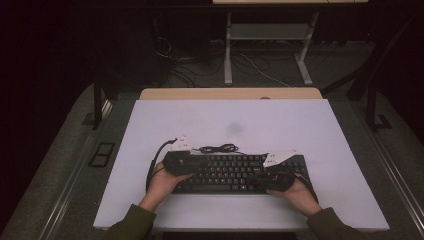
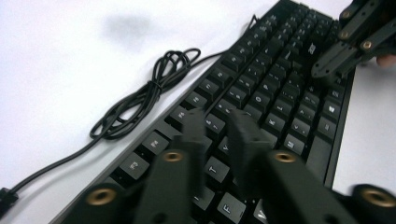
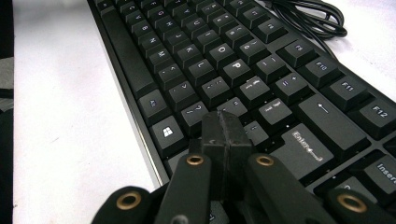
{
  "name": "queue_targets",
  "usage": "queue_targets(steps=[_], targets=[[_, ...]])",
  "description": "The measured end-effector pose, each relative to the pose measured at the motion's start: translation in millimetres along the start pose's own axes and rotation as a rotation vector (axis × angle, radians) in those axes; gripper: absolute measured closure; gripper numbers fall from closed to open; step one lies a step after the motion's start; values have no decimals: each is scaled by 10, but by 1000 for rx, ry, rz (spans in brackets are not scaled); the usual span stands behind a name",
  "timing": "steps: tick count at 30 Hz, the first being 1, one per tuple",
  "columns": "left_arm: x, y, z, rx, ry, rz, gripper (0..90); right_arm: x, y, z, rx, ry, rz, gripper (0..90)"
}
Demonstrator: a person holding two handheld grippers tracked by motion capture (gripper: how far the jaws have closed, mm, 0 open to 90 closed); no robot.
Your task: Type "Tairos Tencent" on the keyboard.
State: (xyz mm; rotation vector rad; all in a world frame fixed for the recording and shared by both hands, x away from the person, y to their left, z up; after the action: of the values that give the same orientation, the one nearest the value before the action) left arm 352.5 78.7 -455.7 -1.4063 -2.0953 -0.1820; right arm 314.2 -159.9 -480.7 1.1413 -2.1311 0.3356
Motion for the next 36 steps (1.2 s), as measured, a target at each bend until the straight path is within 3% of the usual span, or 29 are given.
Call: queue_targets(steps=[4,23,36], targets=[[-24,2,23,1,22,11,889,0,-1,0,0,-1,-1,894],[-130,16,126,-3,96,16,890,0,1,1,1,-1,1,894],[-161,13,149,6,98,17,891,0,2,1,2,-1,3,894]])
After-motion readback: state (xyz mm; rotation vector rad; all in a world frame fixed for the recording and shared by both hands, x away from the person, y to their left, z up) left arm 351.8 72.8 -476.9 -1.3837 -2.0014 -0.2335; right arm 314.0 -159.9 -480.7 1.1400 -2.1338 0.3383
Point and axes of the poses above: each handheld gripper's, and its own axes: x roughly backward along the jaws, z roughly out of its underside, y roughly to its left, the point moved 6 cm from there along -x, roughly forward along the jaws, and after that the axes turned 7 degrees about z, right-handed, at the moved point
